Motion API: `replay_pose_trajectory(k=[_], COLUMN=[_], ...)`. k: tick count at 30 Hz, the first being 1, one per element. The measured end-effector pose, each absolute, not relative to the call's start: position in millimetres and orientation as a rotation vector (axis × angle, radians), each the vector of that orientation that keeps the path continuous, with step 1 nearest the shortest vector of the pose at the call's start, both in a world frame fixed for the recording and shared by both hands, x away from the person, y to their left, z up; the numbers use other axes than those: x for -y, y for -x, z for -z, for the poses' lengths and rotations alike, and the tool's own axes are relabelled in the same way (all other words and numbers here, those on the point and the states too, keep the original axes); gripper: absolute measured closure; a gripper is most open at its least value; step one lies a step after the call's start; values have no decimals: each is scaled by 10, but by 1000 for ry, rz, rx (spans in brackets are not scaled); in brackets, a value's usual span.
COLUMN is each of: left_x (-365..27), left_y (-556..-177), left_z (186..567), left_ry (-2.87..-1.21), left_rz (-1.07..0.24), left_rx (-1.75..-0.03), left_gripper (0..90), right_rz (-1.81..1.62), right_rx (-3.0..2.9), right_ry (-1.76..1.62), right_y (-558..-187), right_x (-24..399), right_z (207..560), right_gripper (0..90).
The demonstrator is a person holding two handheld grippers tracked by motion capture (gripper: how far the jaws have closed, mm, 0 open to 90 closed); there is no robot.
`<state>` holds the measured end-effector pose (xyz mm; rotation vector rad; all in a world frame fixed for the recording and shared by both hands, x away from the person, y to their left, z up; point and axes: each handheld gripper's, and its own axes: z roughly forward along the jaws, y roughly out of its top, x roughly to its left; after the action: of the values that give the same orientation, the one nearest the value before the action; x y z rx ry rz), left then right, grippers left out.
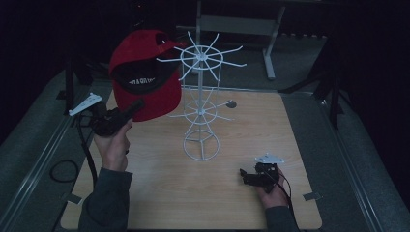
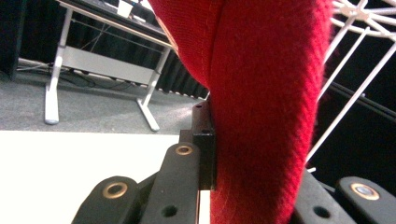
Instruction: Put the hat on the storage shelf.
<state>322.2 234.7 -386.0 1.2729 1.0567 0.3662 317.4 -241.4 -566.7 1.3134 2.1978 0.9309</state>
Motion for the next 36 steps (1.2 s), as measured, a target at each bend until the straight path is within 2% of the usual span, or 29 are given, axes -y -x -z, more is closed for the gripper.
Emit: replay_pose_trajectory(k=[30,34,36], left_x=[-2305,-2326,-2337], left_y=[-3190,-3177,-3173], left_z=[4301,4327,4327], left_ry=[-1327,-1329,-1327], left_rz=[-299,-297,-300], left_rx=[-1069,-1070,-1072], left_gripper=[827,807,765], right_rz=[-932,-931,-931], right_rx=[-2196,-2196,-2196], right_ry=[-1314,-1314,-1313], right_y=[-3174,-3174,-3174], right_x=[2413,2414,2414], right_z=[5668,5667,5667], right_gripper=[134,134,134])
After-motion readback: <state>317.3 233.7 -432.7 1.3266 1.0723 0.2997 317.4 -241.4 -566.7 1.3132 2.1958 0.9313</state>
